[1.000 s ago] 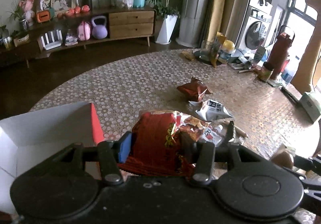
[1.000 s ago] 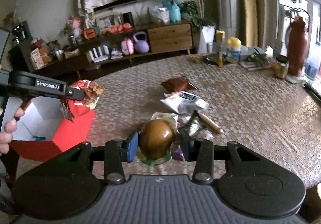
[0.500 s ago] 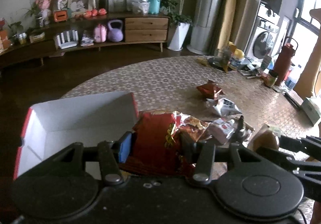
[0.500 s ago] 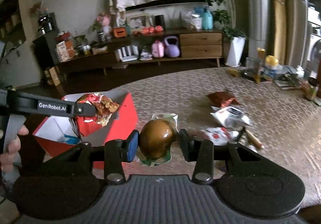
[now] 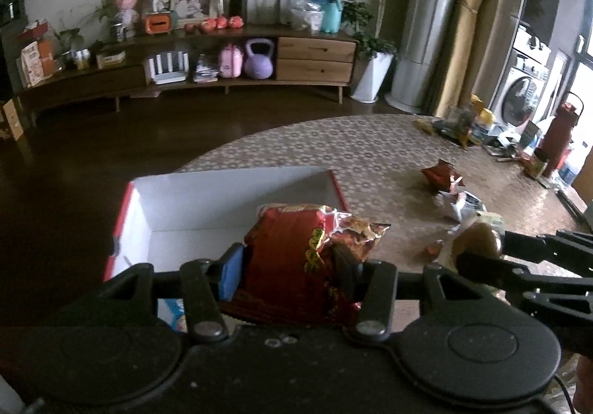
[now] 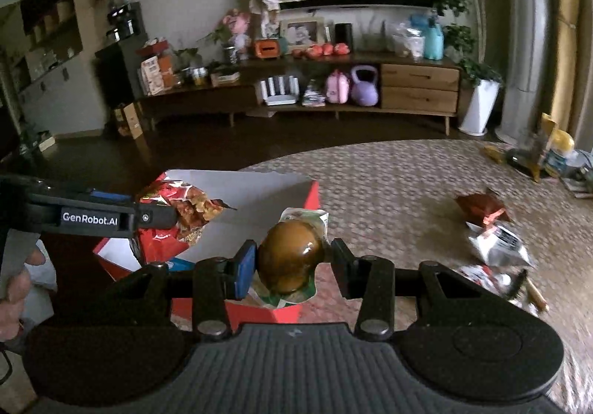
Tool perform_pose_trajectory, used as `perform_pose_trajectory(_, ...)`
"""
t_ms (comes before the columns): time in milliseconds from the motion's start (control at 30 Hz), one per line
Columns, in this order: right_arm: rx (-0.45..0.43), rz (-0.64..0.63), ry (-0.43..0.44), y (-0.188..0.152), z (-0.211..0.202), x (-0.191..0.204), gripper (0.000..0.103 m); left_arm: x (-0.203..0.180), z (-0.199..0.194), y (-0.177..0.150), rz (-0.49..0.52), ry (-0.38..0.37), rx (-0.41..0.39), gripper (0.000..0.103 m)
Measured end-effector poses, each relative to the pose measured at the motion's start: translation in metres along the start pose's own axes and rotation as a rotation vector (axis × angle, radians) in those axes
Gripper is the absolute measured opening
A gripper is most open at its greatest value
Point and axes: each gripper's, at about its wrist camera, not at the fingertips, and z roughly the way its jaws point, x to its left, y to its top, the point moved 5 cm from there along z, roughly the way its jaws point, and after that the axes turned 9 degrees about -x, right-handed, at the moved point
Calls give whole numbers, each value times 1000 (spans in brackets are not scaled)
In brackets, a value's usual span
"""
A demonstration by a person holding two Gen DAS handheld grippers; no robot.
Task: Organize snacks
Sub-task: 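Carry the red chip bag and brown egg into the shoebox with both grippers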
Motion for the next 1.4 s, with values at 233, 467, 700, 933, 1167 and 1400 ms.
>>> perform_pose_trajectory(233,26,-24,45,4,34,29,42,36,6,-1,-21,45,11,50)
perform_pose_trajectory(467,75,-41,66,-1,73,50,42,67,21,-5,-37,88,36,50)
perform_pose_trajectory(700,135,-46,80,-17,104,60,42,89,43,-19,-43,116,92,50)
perform_pose_trajectory(933,194,-67,76,-33,127,64,42,95,62,-34,-19,138,129,50)
perform_pose_trajectory(1167,232,-70,67,-45,140,63,42,94,78,-48,5,139,167,50)
perform_pose_trajectory(1400,267,-64,62,-54,145,62,43,94,86,-58,27,138,193,50)
